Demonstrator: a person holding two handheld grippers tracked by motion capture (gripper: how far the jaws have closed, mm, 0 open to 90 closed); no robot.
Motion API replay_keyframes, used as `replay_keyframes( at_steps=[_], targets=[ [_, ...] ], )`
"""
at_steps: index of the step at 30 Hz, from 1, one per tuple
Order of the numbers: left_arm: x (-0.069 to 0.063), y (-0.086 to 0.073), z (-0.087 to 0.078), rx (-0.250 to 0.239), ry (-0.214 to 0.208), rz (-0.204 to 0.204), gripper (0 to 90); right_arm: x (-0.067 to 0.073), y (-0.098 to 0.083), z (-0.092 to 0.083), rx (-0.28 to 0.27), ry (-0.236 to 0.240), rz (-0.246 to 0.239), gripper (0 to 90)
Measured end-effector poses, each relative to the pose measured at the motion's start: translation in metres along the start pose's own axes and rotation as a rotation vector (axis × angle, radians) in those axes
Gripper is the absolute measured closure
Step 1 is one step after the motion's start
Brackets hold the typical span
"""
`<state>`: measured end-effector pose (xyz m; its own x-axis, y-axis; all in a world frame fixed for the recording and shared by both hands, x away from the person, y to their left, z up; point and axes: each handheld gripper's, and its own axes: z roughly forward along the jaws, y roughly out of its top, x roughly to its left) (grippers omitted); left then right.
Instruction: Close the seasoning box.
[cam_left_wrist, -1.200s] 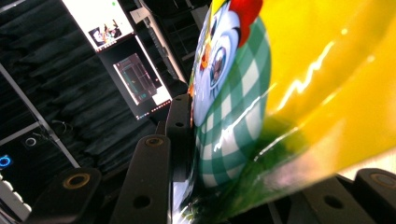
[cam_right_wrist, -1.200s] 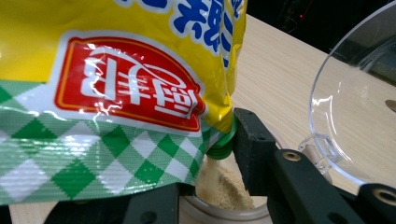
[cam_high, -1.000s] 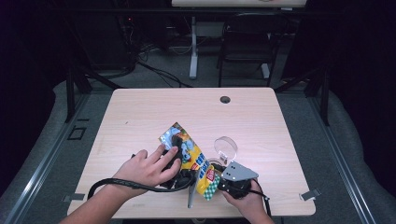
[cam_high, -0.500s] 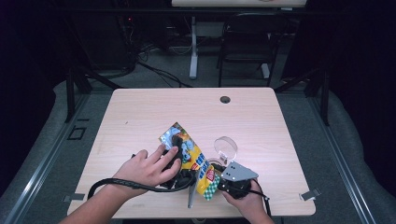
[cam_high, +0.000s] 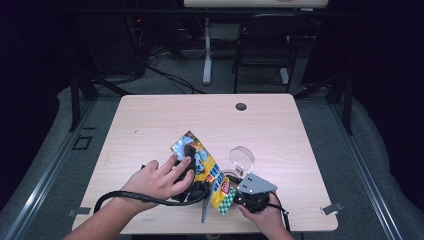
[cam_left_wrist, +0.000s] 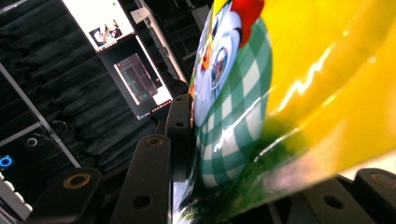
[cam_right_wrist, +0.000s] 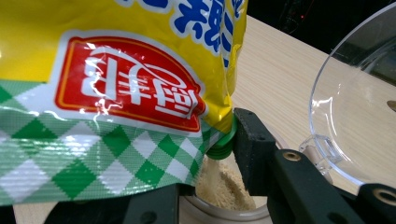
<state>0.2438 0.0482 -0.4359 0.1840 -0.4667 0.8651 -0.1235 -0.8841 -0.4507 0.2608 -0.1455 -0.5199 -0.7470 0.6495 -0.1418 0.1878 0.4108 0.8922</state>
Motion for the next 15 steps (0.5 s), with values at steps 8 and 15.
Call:
replay_keyframes(
  at_steps=[8,15],
  targets=[
    [0.0006,0.0001,0.0008,-0.002,0.0,0.007,70.4,-0.0008,-0.0002,0.0003,0.002,0.004,0.005,71.0],
    [-0.0014,-0.0016,0.0007,0.003,-0.011,-0.007,70.4,0.0,0.0003,0.002,-0.002,0.011,0.008,71.1]
  ],
)
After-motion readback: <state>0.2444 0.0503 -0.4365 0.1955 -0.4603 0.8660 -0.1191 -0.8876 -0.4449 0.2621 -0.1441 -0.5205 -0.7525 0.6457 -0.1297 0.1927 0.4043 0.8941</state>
